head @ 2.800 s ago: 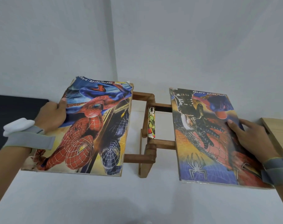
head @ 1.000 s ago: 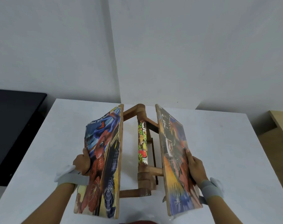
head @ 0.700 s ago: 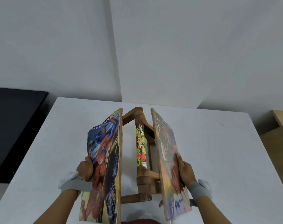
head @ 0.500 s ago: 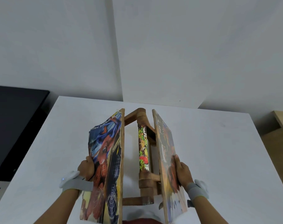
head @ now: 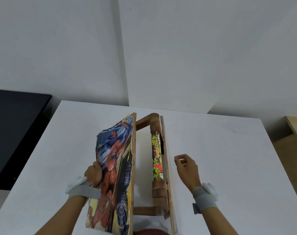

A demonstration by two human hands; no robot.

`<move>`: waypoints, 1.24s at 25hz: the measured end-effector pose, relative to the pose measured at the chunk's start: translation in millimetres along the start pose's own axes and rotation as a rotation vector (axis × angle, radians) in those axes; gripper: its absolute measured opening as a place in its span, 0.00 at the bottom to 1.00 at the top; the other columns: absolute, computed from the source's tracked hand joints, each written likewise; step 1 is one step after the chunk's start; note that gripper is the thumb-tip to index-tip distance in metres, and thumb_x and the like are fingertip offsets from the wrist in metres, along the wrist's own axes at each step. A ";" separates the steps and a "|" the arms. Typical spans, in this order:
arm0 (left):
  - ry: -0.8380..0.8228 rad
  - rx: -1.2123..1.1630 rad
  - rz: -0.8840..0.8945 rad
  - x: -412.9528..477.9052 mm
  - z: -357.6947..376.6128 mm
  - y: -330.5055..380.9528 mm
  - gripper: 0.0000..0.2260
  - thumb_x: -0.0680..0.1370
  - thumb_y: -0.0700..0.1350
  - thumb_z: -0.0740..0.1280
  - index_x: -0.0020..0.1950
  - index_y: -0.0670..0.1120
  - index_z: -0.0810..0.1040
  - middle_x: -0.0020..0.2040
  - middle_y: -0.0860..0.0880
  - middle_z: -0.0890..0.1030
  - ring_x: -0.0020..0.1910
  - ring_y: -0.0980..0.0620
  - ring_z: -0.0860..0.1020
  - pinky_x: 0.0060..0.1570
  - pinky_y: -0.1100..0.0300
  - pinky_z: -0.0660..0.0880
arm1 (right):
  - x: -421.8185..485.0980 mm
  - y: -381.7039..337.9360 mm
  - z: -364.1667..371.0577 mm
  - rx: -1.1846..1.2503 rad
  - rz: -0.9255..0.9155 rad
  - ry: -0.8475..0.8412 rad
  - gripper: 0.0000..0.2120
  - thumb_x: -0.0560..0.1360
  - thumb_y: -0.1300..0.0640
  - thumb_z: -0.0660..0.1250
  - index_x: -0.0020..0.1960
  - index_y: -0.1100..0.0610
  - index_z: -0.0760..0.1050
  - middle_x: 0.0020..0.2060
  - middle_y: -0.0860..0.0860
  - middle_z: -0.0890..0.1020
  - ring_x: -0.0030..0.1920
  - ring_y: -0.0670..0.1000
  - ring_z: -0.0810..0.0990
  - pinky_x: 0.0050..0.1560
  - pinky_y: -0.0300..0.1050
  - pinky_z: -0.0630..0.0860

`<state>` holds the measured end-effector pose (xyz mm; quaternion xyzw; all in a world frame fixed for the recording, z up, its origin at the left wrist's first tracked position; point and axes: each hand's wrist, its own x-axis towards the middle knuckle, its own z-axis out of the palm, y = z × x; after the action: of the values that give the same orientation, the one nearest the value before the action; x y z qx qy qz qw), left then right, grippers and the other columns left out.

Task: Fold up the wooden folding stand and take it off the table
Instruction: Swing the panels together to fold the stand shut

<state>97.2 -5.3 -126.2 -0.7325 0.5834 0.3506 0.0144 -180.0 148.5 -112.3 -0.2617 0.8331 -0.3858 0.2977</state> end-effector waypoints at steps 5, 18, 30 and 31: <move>0.071 0.135 -0.035 -3.8 9.2 5.3 0.17 0.84 0.41 0.51 0.66 0.31 0.70 0.66 0.31 0.74 0.65 0.37 0.74 0.63 0.49 0.70 | -18.3 -80.3 -28.2 0.316 -0.096 -0.097 0.13 0.79 0.57 0.61 0.40 0.58 0.81 0.29 0.53 0.82 0.29 0.50 0.80 0.26 0.40 0.75; -0.048 -0.034 -0.034 4.5 0.4 -5.2 0.21 0.84 0.42 0.47 0.65 0.28 0.69 0.63 0.29 0.75 0.63 0.32 0.74 0.62 0.43 0.70 | -71.6 -161.2 8.2 0.613 0.141 -0.423 0.04 0.77 0.58 0.62 0.46 0.59 0.70 0.24 0.51 0.74 0.21 0.49 0.69 0.21 0.40 0.70; -0.241 -0.090 -0.015 -1.5 24.7 2.1 0.19 0.83 0.40 0.48 0.68 0.30 0.66 0.66 0.30 0.73 0.65 0.32 0.72 0.66 0.43 0.69 | -70.0 -170.4 4.4 0.556 0.154 -0.460 0.08 0.74 0.59 0.65 0.40 0.55 0.66 0.22 0.47 0.67 0.20 0.46 0.63 0.19 0.36 0.64; -0.262 -0.119 -0.024 -3.0 29.3 5.0 0.19 0.84 0.40 0.48 0.69 0.30 0.66 0.66 0.30 0.72 0.65 0.32 0.72 0.66 0.43 0.69 | -69.8 -171.8 3.3 0.564 0.146 -0.473 0.09 0.74 0.59 0.65 0.39 0.55 0.65 0.22 0.47 0.66 0.20 0.46 0.63 0.19 0.36 0.63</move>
<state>78.0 8.3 -144.7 -0.6870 0.5458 0.4770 0.0514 -94.3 96.2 43.7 -0.1911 0.6189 -0.5066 0.5690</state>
